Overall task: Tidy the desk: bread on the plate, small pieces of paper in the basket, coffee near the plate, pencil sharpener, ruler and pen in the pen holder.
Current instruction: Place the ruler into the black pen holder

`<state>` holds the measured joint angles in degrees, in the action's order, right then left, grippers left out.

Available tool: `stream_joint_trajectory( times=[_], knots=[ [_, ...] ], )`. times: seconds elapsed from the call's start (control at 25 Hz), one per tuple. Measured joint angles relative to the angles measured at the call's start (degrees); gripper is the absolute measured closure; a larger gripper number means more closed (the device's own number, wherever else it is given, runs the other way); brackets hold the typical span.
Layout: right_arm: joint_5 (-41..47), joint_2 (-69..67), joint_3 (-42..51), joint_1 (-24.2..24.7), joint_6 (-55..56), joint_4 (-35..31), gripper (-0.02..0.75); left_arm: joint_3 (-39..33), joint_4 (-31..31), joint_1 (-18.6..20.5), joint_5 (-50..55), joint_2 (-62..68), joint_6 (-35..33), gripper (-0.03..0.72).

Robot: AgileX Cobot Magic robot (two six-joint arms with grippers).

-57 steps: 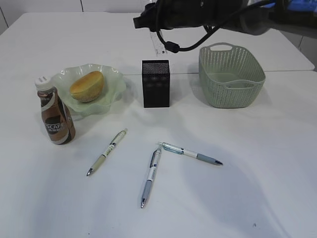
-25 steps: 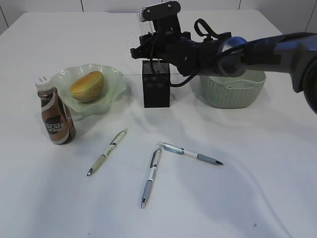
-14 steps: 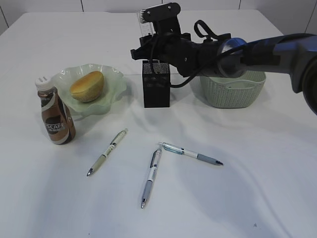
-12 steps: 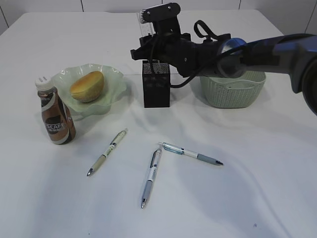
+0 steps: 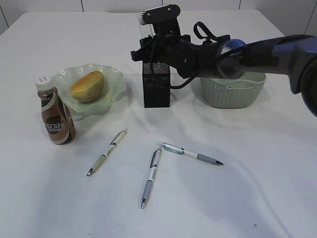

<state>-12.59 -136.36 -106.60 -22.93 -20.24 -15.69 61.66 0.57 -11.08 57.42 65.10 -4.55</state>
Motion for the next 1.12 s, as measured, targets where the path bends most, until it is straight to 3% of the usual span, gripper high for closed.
stream_joint_trajectory(
  times=[0.4, 0.92, 1.12],
  knots=[
    [0.0, 0.0, 0.0, 0.0, 0.0, -0.5, 0.437, 0.0, 0.0, 0.0, 0.0, 0.0, 0.0, 0.222],
    [2.0, 0.0, 0.0, 0.0, 0.0, -0.9, 0.363, 0.0, 0.0, 0.0, 0.0, 0.0, 0.0, 0.222],
    [7.4, 0.6, 0.0, 0.0, 0.0, -0.9, 0.363, 0.0, 0.0, 0.0, 0.0, 0.0, 0.0, 0.222]
  ],
)
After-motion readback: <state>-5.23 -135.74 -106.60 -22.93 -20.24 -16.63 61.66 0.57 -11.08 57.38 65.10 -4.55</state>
